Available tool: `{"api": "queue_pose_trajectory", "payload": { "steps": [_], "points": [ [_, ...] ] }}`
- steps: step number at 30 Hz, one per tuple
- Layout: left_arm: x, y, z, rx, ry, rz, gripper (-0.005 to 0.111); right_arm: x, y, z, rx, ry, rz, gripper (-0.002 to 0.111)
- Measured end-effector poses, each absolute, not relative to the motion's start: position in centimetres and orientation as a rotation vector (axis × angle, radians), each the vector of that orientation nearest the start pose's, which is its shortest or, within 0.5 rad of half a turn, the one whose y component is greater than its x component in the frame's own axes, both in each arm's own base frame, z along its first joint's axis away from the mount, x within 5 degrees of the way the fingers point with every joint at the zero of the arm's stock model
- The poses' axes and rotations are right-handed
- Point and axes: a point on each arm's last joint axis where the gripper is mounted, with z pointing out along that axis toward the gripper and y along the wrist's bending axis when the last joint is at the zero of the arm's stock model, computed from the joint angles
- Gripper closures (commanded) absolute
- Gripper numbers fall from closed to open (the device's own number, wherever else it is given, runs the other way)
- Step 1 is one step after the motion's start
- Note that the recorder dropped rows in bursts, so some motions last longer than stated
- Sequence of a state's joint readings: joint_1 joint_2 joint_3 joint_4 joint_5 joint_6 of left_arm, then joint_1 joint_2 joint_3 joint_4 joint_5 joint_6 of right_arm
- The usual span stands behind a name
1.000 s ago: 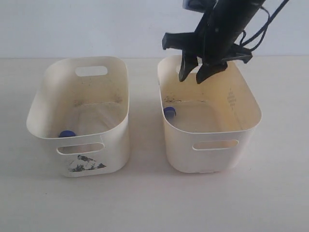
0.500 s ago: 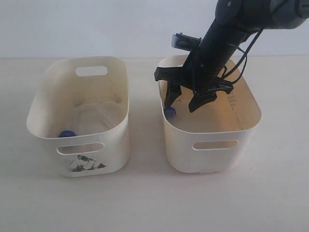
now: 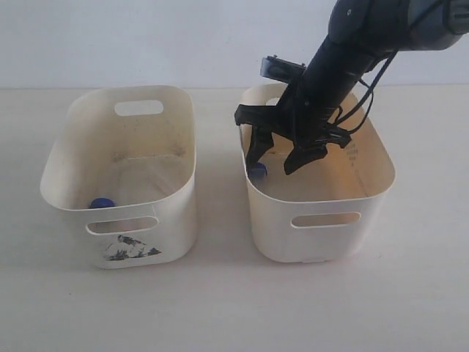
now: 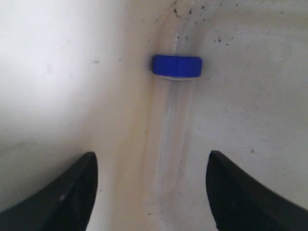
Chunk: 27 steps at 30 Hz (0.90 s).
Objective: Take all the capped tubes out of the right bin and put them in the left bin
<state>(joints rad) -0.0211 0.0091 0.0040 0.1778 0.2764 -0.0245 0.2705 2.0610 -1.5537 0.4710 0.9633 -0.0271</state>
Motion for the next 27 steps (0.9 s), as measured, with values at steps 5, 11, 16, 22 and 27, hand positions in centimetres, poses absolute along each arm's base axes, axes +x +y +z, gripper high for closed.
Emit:
{"api": "queue_pose_trajectory", "payload": {
  "steps": [5, 11, 16, 22, 27],
  "points": [
    [5.6, 0.3, 18.7, 0.114, 1.767, 0.134, 0.102, 40.5, 13.2, 19.1, -0.066, 2.93, 0.677, 0.047],
    [5.6, 0.3, 18.7, 0.114, 1.767, 0.134, 0.102, 40.6, 13.1, 18.4, -0.063, 2.946, 0.686, 0.047],
    [5.6, 0.3, 18.7, 0.114, 1.767, 0.134, 0.102, 40.8, 13.3, 16.4, -0.035, 3.003, 0.711, 0.047],
    [5.6, 0.3, 18.7, 0.114, 1.767, 0.134, 0.102, 40.8, 14.0, 15.1, -0.034, 3.018, 0.712, 0.047],
    [5.6, 0.3, 18.7, 0.114, 1.767, 0.134, 0.102, 40.9, 14.7, 13.4, -0.042, 3.043, 0.698, 0.047]
  ]
}}
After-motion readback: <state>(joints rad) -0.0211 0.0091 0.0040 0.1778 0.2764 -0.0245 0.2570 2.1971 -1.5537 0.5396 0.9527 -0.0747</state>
